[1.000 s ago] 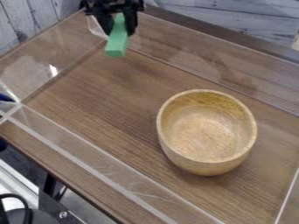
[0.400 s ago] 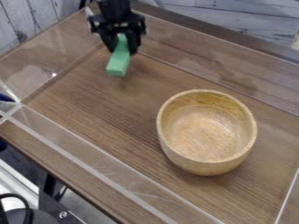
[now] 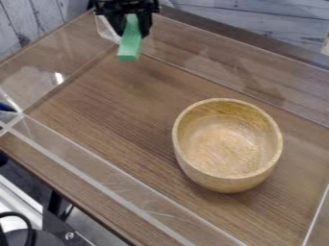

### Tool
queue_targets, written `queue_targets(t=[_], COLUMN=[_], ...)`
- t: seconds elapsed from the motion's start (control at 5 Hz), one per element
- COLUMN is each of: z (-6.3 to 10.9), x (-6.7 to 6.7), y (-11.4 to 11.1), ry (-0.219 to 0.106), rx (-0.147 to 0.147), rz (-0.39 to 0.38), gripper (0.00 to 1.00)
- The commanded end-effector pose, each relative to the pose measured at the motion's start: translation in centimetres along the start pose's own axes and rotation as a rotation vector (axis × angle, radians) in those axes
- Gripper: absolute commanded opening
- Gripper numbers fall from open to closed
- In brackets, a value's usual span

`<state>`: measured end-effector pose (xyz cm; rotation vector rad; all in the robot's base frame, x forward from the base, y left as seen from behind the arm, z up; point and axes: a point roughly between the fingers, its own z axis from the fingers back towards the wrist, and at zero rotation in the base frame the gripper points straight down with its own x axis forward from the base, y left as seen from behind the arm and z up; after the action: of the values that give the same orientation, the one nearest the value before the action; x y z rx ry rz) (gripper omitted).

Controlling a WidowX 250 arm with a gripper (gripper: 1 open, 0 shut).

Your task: Put the green block in the brown bowl

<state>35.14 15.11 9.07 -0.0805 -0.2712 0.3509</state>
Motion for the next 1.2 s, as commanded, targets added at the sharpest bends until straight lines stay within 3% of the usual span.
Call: queue_targets(t=[0.0, 0.4, 0.6, 0.8, 1.0], z=[0.2, -3.5, -4.4, -4.2, -2.9], x=[0.4, -0.8, -0.6, -0.3, 0.1], y=[-0.7, 0.0, 0.1, -0.1, -0.5], ry=[-0.047, 0.008, 0.049, 0.072, 0.1], rx=[0.023, 0.129, 0.14, 0.125, 0.105], rz=[-0.013, 0.043, 0.026, 0.009, -0.01], gripper=[1.0, 1.0, 1.0, 0.0, 0.0])
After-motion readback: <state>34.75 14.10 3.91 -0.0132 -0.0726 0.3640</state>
